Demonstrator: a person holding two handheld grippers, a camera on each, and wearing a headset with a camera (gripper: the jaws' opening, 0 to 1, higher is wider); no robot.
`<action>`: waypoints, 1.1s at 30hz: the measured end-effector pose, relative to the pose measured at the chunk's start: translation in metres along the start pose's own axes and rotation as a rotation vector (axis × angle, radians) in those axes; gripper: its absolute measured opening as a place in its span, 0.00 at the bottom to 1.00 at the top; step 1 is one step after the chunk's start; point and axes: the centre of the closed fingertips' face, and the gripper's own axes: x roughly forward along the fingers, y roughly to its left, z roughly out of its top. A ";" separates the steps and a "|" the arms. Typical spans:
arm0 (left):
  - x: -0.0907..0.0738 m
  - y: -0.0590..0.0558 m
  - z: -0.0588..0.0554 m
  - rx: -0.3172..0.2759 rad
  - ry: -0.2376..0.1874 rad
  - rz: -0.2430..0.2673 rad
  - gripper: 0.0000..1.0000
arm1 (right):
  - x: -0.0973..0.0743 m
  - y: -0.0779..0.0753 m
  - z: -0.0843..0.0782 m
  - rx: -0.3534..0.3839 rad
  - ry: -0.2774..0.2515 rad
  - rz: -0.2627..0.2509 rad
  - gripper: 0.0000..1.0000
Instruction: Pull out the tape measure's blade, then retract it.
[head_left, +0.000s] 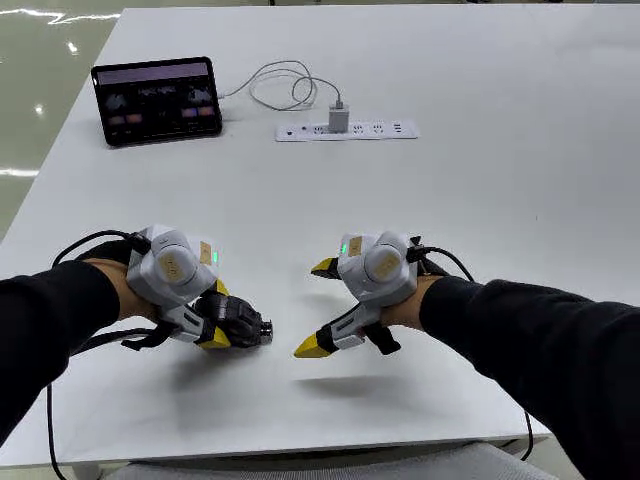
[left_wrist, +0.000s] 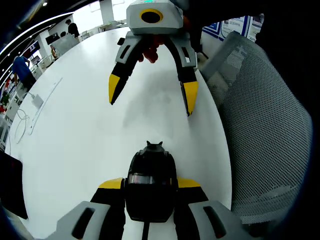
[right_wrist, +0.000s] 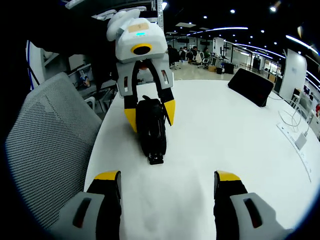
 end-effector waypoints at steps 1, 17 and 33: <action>0.001 -0.001 0.000 0.016 0.015 0.005 0.33 | 0.003 0.001 0.001 -0.029 0.008 0.006 0.69; 0.000 0.000 -0.002 -0.031 0.001 0.014 0.33 | 0.027 0.014 0.010 -0.065 0.000 0.028 0.46; 0.000 0.002 -0.002 -0.065 -0.044 0.016 0.33 | 0.050 0.015 0.006 -0.054 0.034 0.035 0.18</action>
